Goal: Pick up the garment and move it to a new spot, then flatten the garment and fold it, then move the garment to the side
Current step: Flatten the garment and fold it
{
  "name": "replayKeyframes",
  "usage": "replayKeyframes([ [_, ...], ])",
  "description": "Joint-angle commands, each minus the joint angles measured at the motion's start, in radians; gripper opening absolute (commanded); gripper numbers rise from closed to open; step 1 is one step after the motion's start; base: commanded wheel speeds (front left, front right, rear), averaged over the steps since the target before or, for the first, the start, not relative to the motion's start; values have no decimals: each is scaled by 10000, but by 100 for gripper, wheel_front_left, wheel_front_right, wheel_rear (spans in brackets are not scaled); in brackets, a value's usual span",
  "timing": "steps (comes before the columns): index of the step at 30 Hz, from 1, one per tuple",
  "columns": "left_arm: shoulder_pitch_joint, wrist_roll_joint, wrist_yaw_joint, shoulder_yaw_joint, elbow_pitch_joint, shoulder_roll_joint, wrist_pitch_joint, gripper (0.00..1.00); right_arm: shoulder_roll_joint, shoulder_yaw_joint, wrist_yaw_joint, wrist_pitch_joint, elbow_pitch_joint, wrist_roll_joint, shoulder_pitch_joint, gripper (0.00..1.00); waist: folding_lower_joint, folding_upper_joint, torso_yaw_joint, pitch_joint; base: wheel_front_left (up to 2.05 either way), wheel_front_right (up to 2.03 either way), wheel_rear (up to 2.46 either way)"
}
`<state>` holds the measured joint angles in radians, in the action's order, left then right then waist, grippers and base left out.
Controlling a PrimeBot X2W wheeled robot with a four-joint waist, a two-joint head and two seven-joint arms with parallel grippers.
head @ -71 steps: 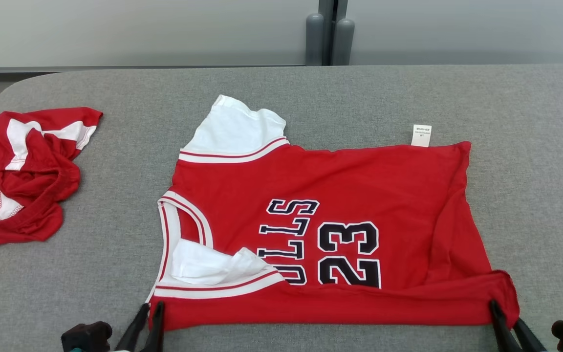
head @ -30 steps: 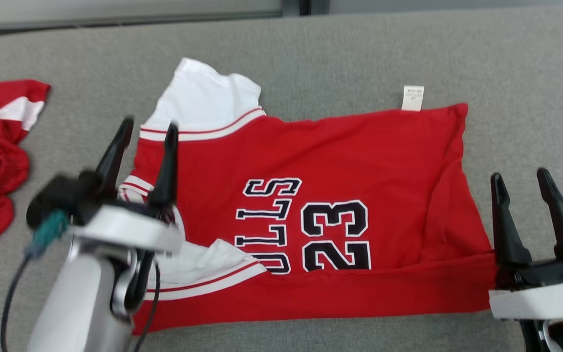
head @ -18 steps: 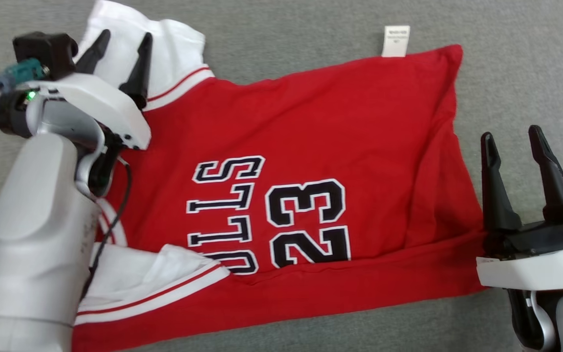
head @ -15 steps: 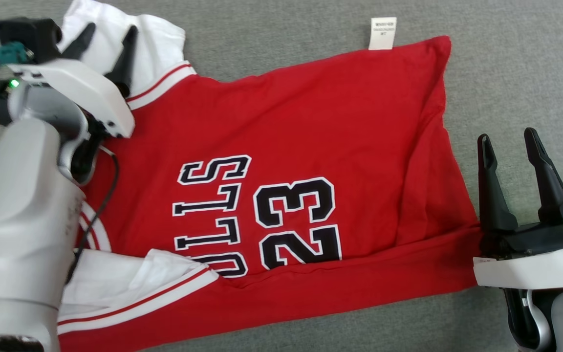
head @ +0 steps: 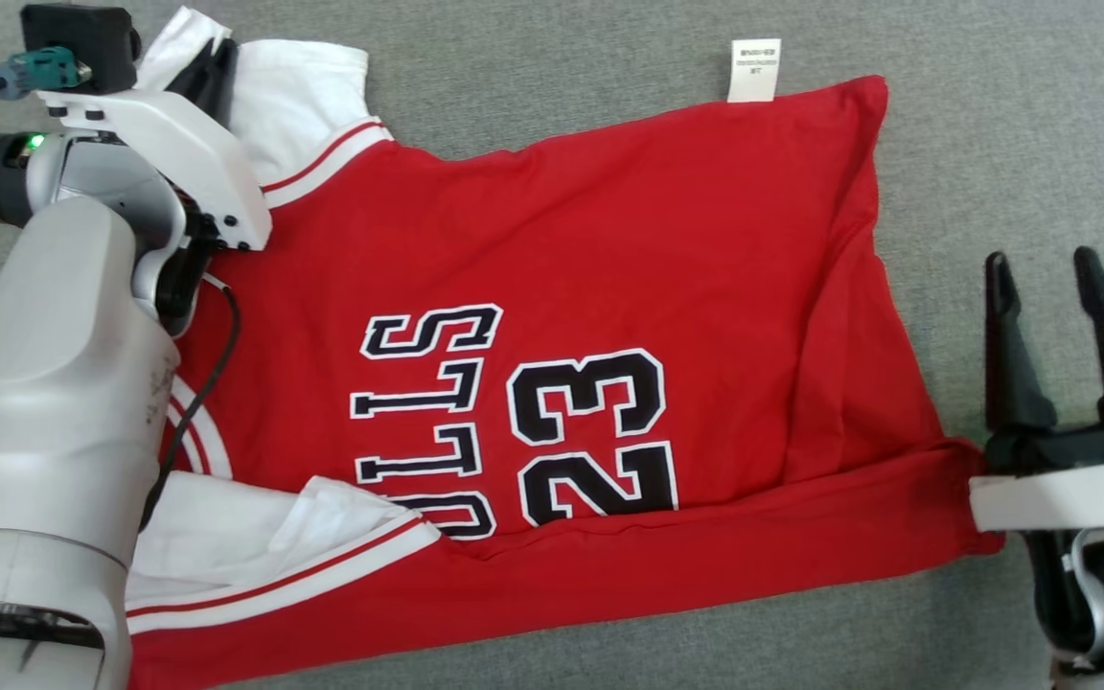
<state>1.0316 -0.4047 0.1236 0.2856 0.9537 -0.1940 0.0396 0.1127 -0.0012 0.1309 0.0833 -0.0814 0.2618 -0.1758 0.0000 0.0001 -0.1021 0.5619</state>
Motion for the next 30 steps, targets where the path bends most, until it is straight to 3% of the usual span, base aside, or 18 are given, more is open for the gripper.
replayKeyframes([
  [1,-255,4,67,108,269,77,-21,0,150,-145,-3,-59,104,89,-292,100,0,-1,135,-66,0,0,0],
  [7,203,-102,75,397,247,555,-567,0,810,-316,-3,-369,688,331,-1466,100,0,-1,827,78,0,0,0],
  [14,498,-384,71,843,255,1070,-1139,0,1689,687,-5,-1344,2028,740,-3350,100,0,-1,1600,287,0,0,0],
  [22,556,-1048,75,1458,163,1309,-1710,0,2546,844,-5,-2926,2775,1246,-3594,100,0,-1,2079,209,0,0,0],
  [24,640,-1281,74,1548,189,1312,-1954,0,2698,741,-5,-3699,2803,1480,-3510,0,0,-1,2165,196,0,0,0],
  [30,704,-1551,75,1586,137,1156,-2466,0,2777,305,-8,-3813,2259,1594,-3625,0,0,-1,2171,105,0,0,0],
])
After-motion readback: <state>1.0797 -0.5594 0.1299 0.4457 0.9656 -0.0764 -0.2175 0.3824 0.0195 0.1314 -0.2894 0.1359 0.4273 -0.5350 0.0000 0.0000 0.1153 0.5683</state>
